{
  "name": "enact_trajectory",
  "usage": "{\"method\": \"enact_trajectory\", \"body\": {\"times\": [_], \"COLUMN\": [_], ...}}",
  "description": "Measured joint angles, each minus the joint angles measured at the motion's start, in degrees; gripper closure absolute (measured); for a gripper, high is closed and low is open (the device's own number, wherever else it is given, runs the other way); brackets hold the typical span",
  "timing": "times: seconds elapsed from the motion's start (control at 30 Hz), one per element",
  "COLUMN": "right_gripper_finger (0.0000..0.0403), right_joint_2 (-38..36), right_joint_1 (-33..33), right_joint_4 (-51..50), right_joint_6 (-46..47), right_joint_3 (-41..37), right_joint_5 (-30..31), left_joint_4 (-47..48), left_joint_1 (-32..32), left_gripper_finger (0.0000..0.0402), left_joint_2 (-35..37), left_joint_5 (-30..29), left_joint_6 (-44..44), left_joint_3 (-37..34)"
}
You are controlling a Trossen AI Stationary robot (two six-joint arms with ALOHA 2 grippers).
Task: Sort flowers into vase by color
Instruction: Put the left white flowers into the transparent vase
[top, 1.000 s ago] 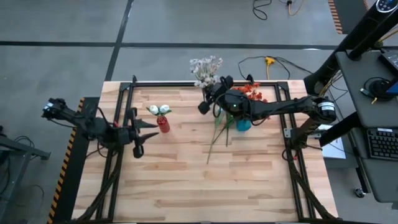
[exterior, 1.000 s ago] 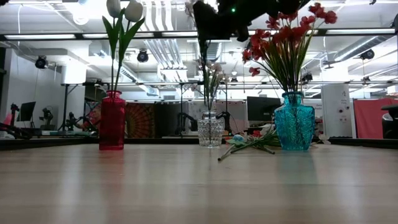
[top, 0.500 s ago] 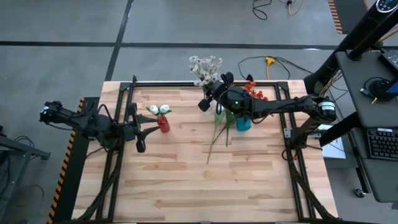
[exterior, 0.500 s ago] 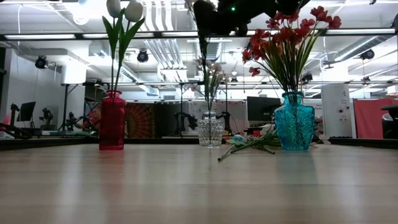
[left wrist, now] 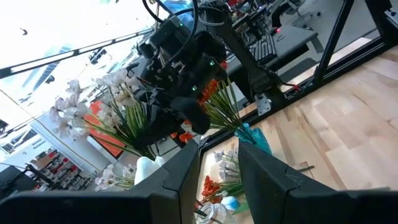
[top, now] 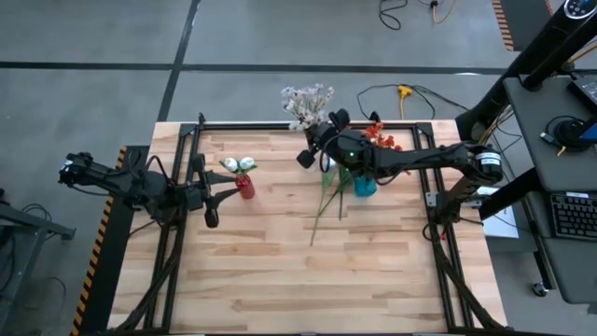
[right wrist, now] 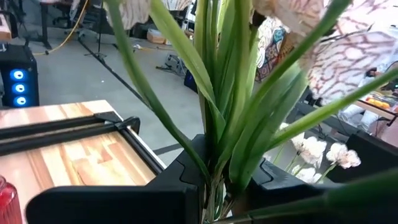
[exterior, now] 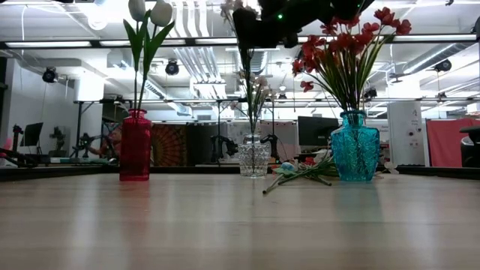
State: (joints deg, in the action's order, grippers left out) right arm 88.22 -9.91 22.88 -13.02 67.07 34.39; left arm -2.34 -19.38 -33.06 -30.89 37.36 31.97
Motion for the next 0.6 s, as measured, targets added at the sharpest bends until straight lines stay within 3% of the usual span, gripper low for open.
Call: {"method": "enact_trajectory", "body": {"times": [0.6], "right_gripper_finger": [0.0365], "right_joint_2": [2.8], "right_joint_1": [-0.6], "right_joint_4": [0.6], "right_joint_6": [-1.1], "right_joint_3": [-0.3], "right_joint_5": [0.0], "left_joint_4": [0.0], "left_joint_1": [0.0], "left_gripper_finger": [0.0304], "left_joint_2": [-0.3], "left_joint_5": [0.0], "left_joint_6": [-0.3], "left_joint_3": [-0.1]}}
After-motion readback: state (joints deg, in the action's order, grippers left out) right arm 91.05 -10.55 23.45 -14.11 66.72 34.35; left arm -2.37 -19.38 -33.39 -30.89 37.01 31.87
